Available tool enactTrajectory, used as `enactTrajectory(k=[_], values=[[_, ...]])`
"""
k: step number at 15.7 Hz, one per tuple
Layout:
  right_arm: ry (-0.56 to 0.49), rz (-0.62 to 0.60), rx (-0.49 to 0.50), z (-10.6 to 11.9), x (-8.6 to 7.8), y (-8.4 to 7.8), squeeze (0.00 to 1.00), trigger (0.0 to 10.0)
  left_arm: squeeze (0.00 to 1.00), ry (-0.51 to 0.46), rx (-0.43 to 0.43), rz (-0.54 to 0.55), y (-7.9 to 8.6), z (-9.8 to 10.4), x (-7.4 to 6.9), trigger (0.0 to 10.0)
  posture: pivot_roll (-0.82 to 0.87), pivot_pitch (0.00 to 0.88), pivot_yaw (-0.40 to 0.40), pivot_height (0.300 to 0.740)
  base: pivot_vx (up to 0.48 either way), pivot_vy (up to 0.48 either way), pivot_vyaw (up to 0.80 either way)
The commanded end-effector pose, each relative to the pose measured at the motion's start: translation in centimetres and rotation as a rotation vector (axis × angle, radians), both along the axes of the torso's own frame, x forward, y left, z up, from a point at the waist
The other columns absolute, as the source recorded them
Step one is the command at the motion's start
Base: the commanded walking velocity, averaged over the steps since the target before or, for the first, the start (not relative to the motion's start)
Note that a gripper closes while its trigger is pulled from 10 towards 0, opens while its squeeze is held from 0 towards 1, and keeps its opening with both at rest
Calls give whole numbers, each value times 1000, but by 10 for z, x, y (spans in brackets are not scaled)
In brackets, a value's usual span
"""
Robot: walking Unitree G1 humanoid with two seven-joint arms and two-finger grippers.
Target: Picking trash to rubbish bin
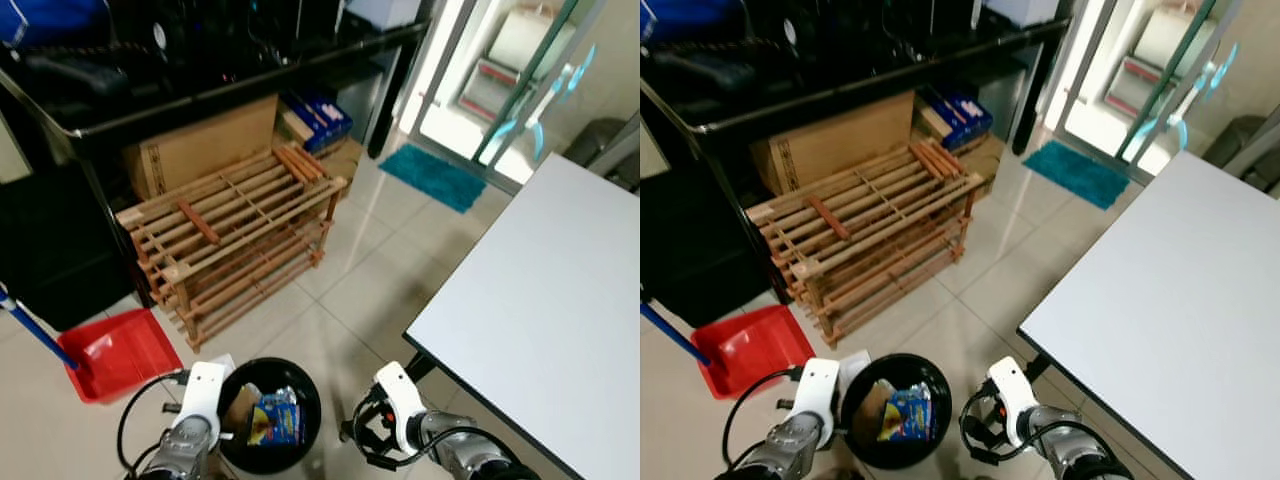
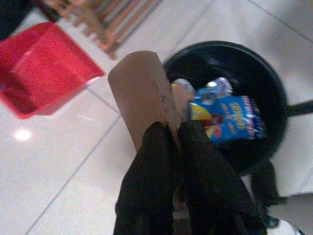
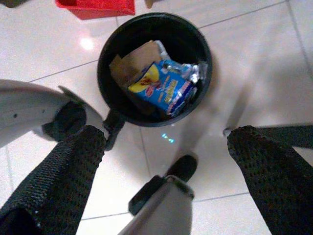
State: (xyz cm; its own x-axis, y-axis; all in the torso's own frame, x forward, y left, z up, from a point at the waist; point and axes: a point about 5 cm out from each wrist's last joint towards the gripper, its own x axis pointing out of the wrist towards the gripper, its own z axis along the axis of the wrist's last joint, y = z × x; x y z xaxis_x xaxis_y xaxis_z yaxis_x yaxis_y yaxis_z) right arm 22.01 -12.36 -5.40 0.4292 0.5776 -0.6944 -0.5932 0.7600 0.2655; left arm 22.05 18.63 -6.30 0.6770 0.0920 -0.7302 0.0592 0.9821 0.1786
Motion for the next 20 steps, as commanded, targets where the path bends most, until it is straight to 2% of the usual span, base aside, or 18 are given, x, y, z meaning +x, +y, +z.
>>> enactTrajectory(k=[1,5,8,12,15,16,20], values=[[-1,-7,17,2,0,-7,0,10000,0,9,-35,-55,-14,-2,-1,10000,-128,179,-181,740,0,0,0],[-32,18,86,13,-2,1,0,10000,0,11,-91,-112,-29,-2,1,10000,-170,217,-200,740,0,0,0],[-45,19,100,20,-7,0,0,10000,0,-11,-125,-174,-44,4,10,10000,-195,236,-203,740,0,0,0],[-41,10,99,27,-13,-3,0,10000,0,-36,-120,-227,-48,10,19,10000,-210,243,-201,740,0,0,0],[-29,-1,89,28,-17,-4,0,10000,0,-45,-114,-229,-43,12,22,10000,-207,260,-201,740,0,0,0],[-27,-4,88,28,-18,-4,0,10000,1000,-45,-114,-229,-42,12,22,10000,-207,262,-201,740,0,0,0],[-16,-11,90,30,-21,-2,0,10000,1000,-37,-110,-237,-39,11,20,10000,-204,273,-200,740,0,0,0]])
